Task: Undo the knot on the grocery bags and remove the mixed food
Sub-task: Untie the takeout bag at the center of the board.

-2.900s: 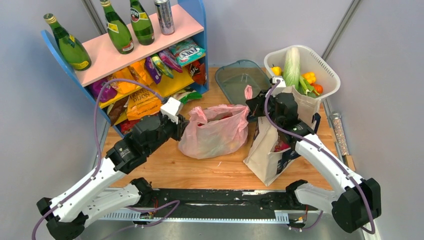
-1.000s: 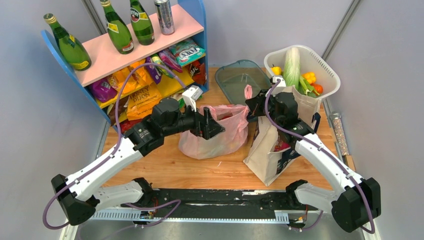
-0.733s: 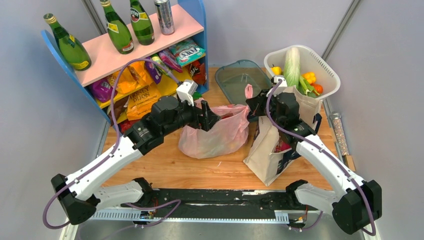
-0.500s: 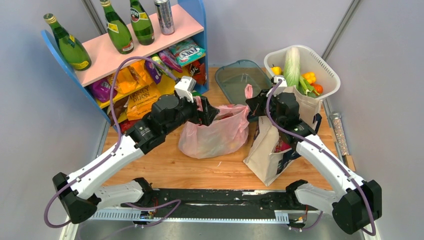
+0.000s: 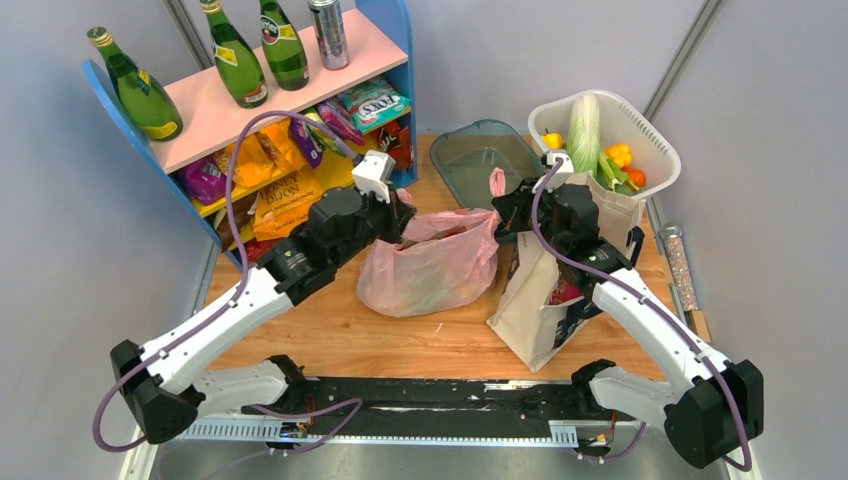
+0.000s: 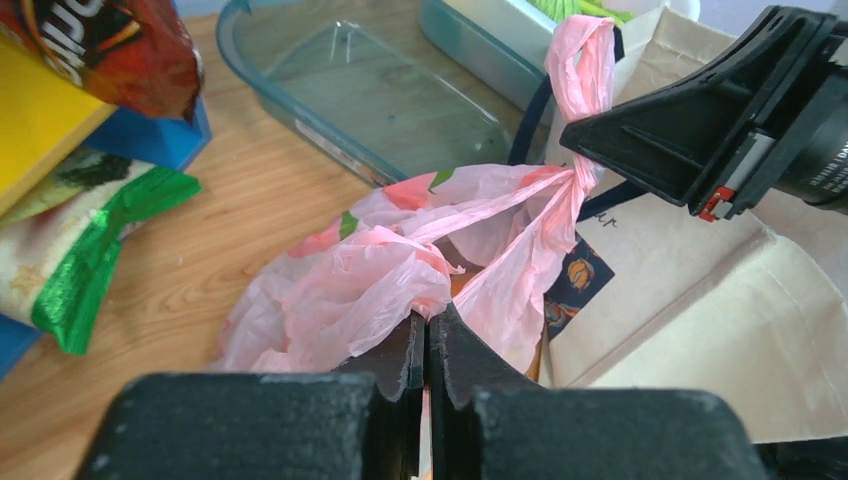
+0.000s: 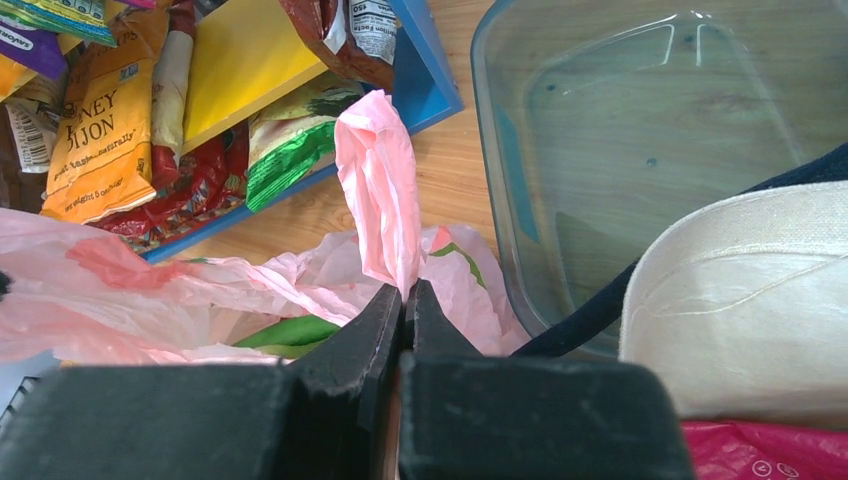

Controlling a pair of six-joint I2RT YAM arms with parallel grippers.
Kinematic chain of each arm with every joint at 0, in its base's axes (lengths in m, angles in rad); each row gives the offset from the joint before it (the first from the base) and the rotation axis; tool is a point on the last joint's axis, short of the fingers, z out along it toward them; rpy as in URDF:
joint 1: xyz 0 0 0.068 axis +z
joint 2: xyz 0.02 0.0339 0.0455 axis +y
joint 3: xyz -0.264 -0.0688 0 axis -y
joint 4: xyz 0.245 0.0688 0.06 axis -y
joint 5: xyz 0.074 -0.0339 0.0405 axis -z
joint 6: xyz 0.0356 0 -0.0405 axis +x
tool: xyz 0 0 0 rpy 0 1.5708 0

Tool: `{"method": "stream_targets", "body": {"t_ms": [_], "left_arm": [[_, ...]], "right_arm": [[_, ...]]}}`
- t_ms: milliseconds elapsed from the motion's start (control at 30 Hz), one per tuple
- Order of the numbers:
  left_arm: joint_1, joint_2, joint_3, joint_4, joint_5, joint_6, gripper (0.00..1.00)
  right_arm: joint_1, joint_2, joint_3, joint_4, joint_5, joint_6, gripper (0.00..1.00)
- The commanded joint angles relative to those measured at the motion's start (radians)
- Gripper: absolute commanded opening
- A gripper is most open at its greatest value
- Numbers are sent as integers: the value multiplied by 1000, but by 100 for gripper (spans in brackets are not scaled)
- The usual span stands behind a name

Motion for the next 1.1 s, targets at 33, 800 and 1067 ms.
{"method": "stream_targets", "body": {"t_ms": [33, 800, 1067], "left_arm": [[53, -150, 34, -50, 78, 74, 0], [91, -473, -72, -188, 429, 256, 0], [91, -453, -91, -138, 463, 253, 0]], "right_arm": [[-25, 5, 128, 76, 18, -68, 0], [-144, 105, 304, 4, -184, -30, 80], [-78, -81, 192, -82, -195, 72, 95]]}}
